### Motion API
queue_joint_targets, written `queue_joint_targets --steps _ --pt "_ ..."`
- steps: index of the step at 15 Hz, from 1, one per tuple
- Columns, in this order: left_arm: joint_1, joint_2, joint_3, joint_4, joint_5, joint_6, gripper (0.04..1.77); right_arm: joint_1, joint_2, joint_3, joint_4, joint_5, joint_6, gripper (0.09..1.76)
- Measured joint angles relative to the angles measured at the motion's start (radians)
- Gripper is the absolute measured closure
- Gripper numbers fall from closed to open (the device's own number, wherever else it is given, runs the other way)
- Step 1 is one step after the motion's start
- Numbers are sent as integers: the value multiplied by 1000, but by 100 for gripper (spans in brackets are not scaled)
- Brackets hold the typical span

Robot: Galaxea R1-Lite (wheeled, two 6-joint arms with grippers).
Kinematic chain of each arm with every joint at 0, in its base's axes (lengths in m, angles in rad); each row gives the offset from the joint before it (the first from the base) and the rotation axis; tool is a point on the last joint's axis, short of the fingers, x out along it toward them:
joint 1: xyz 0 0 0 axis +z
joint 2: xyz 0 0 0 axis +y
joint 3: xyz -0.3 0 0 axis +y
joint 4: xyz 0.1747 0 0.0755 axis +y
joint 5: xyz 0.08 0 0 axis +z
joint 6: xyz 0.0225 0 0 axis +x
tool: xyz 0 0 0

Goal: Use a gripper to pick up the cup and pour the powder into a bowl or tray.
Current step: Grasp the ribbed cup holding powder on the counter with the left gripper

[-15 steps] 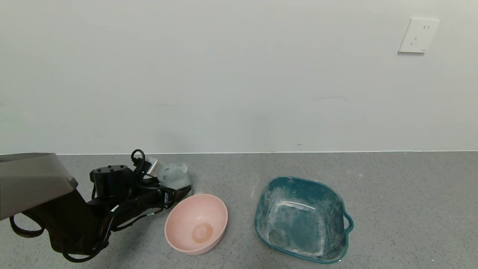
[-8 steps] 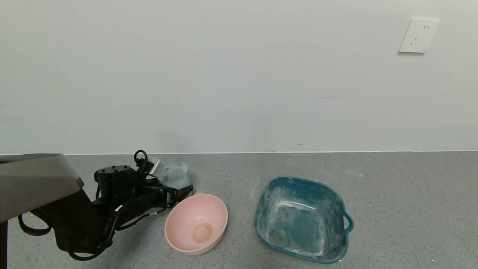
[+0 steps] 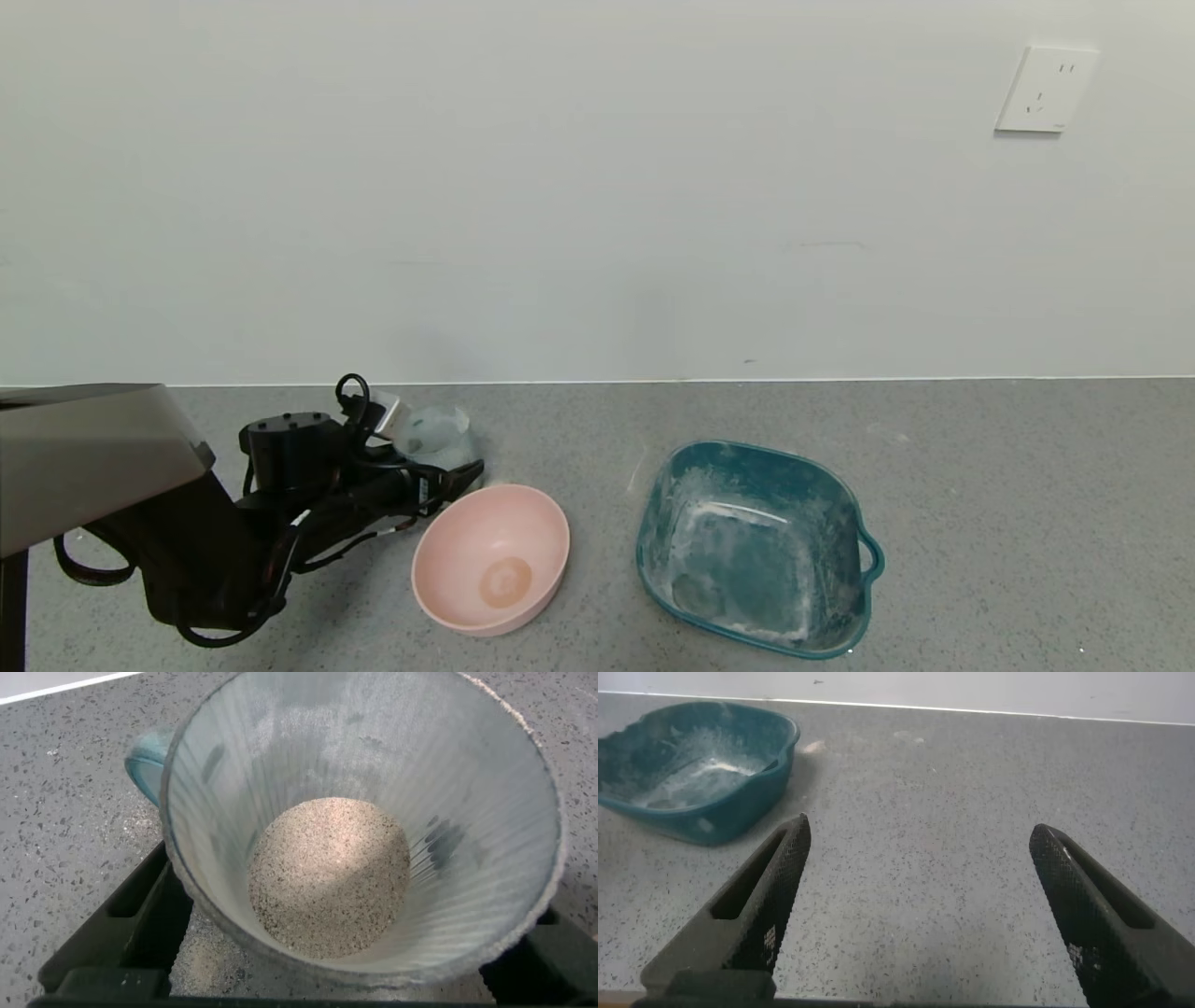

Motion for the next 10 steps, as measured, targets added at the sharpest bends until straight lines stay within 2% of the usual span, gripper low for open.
queue_joint_targets --steps 9,10 --pt "-4 21 -8 -27 3 -11 10 0 0 0 0 0 0 14" --pt "-4 24 -7 -29 3 -11 31 0 0 0 0 0 0 14"
